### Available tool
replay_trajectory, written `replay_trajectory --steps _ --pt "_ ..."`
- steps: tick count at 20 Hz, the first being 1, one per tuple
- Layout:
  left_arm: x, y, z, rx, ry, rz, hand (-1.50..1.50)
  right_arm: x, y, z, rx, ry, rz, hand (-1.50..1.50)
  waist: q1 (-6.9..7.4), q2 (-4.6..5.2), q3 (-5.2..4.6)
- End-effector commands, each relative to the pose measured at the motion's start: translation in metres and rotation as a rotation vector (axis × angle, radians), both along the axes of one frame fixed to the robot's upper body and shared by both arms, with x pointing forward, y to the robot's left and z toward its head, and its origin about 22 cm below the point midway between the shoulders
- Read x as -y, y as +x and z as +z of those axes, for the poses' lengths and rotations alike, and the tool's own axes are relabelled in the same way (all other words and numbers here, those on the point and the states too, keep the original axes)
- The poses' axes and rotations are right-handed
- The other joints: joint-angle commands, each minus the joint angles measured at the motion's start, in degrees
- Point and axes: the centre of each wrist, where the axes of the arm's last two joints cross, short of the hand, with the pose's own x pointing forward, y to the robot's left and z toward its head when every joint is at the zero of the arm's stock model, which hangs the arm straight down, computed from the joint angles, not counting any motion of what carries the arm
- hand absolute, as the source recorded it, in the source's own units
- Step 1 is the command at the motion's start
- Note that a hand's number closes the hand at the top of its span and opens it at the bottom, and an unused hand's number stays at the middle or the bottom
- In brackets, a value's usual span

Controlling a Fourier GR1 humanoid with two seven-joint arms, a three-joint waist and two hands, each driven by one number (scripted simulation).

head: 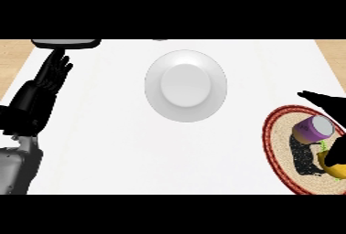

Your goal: Pick the can from the placemat and place it in the plate

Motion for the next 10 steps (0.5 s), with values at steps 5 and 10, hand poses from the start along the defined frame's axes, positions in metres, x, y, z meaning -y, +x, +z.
replay_trajectory --steps 5,10 --pt "0.002 0.001 -0.001 0.004 0.010 0.004 0.00 0.018 0.017 -0.038 -0.052 -0.052 -0.054 -1.50 0.09 0.03 0.01" --pt "-0.007 0.006 0.007 -0.004 -0.006 -0.012 0.00 0.038 0.012 -0.055 -0.090 -0.045 -0.037 -1.50 -0.02 0.01 0.02"
